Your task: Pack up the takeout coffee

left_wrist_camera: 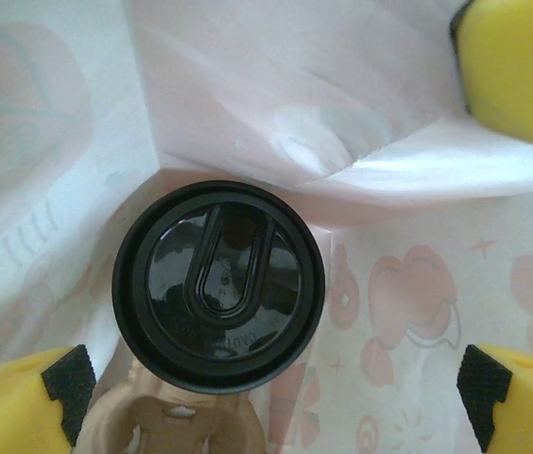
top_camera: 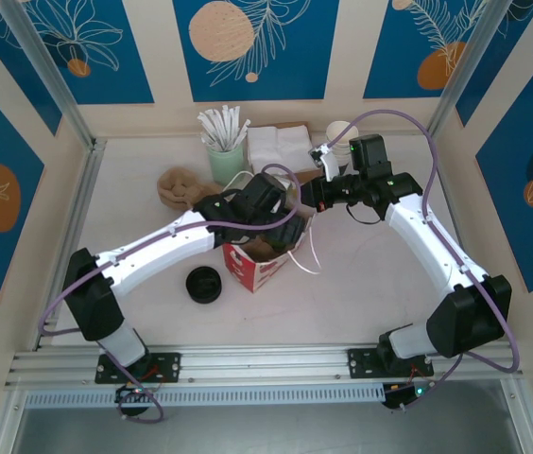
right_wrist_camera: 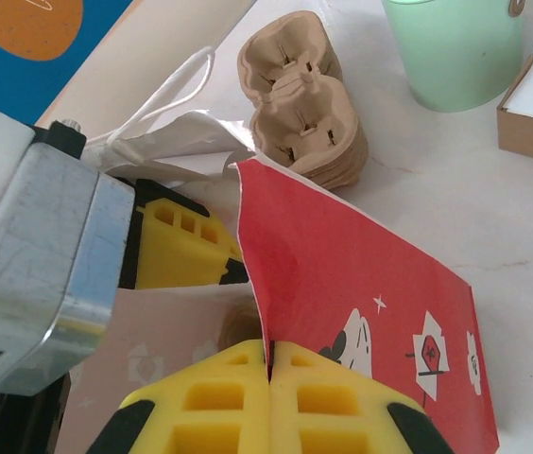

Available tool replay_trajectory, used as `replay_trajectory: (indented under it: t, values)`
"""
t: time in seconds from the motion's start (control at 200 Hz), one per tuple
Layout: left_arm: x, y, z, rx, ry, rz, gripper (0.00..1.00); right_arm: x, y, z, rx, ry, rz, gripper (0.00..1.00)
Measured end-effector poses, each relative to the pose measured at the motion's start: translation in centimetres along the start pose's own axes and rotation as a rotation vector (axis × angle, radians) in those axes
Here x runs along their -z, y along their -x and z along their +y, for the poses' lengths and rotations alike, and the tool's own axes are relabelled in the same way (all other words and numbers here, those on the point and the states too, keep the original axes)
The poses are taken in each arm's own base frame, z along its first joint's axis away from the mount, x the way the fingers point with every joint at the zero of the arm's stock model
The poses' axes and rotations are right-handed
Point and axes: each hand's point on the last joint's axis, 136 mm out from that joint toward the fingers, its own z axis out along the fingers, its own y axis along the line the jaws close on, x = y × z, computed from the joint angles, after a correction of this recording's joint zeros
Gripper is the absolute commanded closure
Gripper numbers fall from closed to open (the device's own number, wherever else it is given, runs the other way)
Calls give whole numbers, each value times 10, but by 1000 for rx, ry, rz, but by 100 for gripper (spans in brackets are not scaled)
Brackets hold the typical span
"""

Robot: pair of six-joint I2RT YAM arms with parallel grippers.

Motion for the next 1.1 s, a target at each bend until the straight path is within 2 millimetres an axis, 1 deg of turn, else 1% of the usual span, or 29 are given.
replay_trajectory:
  t: [0.12, 0.25, 0.455, 0.57, 0.63, 0.69, 0.755, 0.825, 0.885, 0.99, 1.05, 1.1]
  values:
    - [1, 1, -2, 1, -12, -5, 1, 0, 0, 0, 4, -1, 0, 98]
    - [7, 6, -10, 5, -57, -21, 1, 0, 0, 0, 6, -1, 1, 98]
    - [33, 18, -26, 3, -167, -69, 1, 1, -3, -2, -8, -1, 9, 98]
    - [49, 24, -34, 1, -219, -90, 1, -2, -5, -4, -17, 2, 19, 97]
    - [57, 30, -38, 1, -238, -107, 1, -4, -6, -6, -24, 1, 26, 96]
    - [65, 39, -42, -2, -255, -126, 1, -4, -7, -7, -26, 1, 29, 94]
    - [78, 53, -46, -5, -271, -165, 1, -4, -7, -6, -26, 2, 30, 91]
    - [96, 72, -51, -9, -289, -220, 1, -4, -6, -6, -27, 2, 29, 85]
    - [111, 88, -52, -7, -292, -267, 1, -5, -5, -7, -24, 1, 27, 79]
    - [135, 111, -45, 5, -265, -335, 1, -5, -2, -8, -29, -3, 26, 60]
    - [146, 123, -38, 16, -230, -366, 1, -5, 2, -9, -34, -13, 28, 53]
    - [153, 131, -28, 30, -194, -389, 1, -4, 7, -10, -46, -29, 25, 49]
